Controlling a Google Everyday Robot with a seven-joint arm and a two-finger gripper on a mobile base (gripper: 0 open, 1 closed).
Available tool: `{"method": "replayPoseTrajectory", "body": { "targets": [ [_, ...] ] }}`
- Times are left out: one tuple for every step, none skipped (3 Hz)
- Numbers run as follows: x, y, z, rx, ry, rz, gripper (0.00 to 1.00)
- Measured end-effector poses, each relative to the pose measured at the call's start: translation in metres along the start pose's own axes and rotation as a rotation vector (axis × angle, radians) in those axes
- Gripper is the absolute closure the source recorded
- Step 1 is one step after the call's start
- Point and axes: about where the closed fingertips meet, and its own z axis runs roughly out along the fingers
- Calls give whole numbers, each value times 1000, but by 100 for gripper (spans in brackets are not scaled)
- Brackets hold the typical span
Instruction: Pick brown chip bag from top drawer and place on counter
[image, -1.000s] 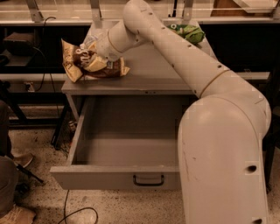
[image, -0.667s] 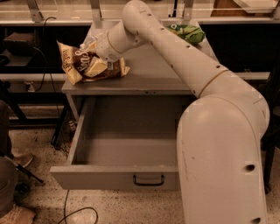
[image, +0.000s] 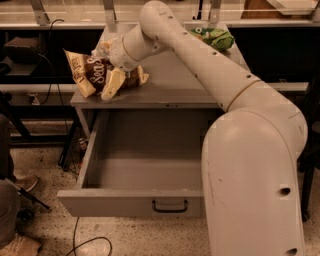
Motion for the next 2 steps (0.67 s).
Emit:
{"method": "replayPoseTrajectory", "body": {
  "targets": [
    [0, -5, -18, 44, 44, -9, 0],
    [-4, -17, -77, 153, 199, -34, 0]
  ]
}}
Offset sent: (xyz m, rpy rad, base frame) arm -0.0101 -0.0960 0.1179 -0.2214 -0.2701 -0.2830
